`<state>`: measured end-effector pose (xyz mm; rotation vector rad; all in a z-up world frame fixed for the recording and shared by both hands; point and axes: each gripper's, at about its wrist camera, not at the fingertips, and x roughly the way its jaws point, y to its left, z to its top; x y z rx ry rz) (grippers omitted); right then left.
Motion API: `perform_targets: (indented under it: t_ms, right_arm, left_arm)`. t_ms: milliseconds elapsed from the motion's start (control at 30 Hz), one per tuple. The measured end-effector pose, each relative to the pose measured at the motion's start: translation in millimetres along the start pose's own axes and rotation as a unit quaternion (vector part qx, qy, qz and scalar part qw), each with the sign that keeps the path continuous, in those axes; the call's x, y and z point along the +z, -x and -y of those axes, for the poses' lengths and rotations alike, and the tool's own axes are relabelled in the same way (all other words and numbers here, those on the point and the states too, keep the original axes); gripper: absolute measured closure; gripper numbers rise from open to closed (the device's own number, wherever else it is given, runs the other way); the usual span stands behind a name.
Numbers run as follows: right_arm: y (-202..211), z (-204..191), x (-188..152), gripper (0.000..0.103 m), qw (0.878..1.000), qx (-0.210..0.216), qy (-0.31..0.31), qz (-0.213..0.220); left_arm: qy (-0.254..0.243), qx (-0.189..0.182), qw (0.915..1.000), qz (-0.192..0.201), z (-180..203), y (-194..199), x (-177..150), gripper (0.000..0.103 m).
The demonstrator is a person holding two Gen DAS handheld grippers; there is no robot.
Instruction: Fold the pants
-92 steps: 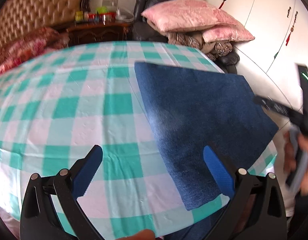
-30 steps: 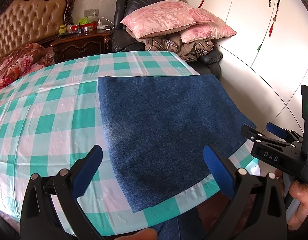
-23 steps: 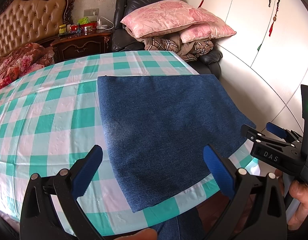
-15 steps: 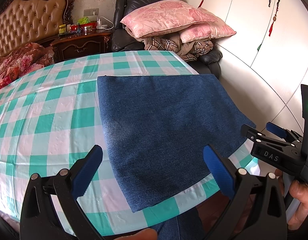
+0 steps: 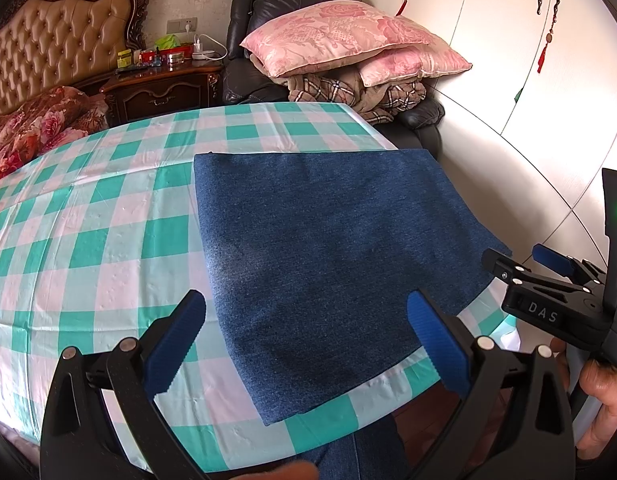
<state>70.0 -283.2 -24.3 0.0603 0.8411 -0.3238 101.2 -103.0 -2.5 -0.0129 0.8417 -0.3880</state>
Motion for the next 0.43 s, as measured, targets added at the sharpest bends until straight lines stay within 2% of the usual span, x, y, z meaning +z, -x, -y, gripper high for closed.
perform_targets:
  t_ms: [100, 167, 267, 333, 433]
  right_arm:
    - [0, 0, 0, 0.017, 1.0, -0.001, -0.001, -0.001]
    - [0, 2, 0, 0.017, 1.0, -0.001, -0.004, -0.001]
    - [-2, 5, -1, 0.017, 1.0, -0.003, -0.01, 0.0]
    - [-5, 4, -1, 0.016, 1.0, -0.007, -0.011, -0.001]
    - [-2, -3, 0, 0.015, 1.0, -0.003, -0.005, 0.008]
  left_arm:
    - [-0.018, -0.002, 0.9995, 0.026, 8, 2, -3, 0.002]
    - [-0.025, -0.008, 0.9994, 0.023, 12, -2, -4, 0.002]
    - [-0.028, -0.047, 0.9982, 0.023, 15, 3, -3, 0.002]
    - [-0.048, -0.058, 0.9965, 0.036, 14, 14, -6, 0.002]
    - [-0.056, -0.037, 0.9964, 0.051, -6, 31, -22, 0.002]
